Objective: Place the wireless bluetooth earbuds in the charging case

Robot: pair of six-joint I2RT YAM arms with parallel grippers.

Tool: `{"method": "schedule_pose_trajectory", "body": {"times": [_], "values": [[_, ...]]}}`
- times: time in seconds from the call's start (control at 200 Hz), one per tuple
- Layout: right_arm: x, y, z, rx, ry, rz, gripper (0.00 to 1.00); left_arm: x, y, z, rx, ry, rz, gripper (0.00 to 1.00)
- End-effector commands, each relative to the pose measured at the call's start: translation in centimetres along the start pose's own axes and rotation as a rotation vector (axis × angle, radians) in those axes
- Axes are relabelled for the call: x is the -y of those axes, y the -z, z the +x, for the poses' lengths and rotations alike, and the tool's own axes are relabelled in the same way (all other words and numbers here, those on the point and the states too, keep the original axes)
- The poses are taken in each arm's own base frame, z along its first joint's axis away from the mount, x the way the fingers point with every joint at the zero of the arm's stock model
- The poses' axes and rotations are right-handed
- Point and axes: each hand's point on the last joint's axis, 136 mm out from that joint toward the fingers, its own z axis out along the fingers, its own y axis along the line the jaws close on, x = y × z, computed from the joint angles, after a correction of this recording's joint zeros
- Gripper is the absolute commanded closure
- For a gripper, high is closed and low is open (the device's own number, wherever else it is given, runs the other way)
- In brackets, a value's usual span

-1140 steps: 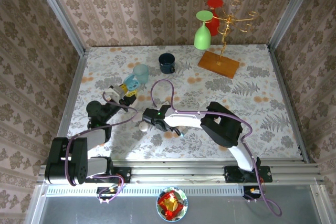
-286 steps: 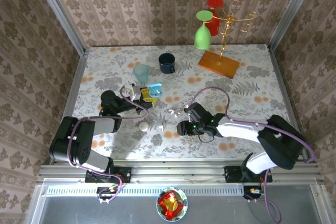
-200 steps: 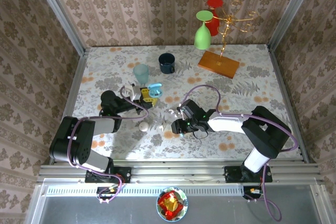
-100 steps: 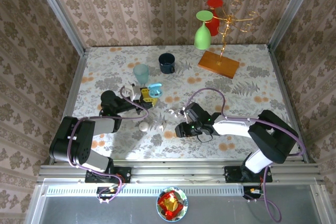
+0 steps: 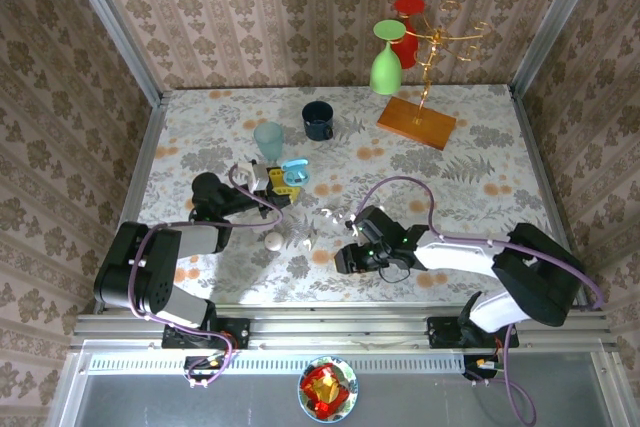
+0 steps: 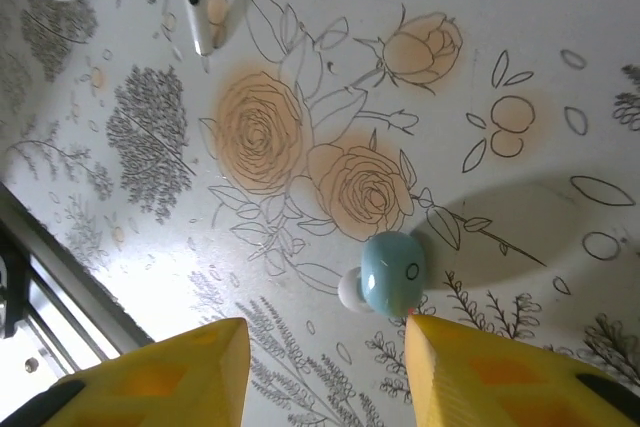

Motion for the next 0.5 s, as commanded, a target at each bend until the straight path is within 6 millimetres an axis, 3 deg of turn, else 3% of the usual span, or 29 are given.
{"method": "schedule_pose_trajectory", "body": {"times": [0.0, 0.23, 0.495], "values": [[0.7, 1.6, -0.9, 0.053, -0.005, 0.045, 0.55, 0.6, 0.3, -0.8, 0.017, -0.056, 0.014, 0.76], [0.0, 1.5, -2.4, 0.059, -0.092, -0.051, 0.60, 0.7, 0.3, -0.7, 0.017, -0.054, 0.018, 0.76], [0.5, -1.3, -0.7, -0.040, -0.200, -0.111, 0.62, 0.7, 0.3, -0.7, 0.017, -0.058, 0.016, 0.76]]}}
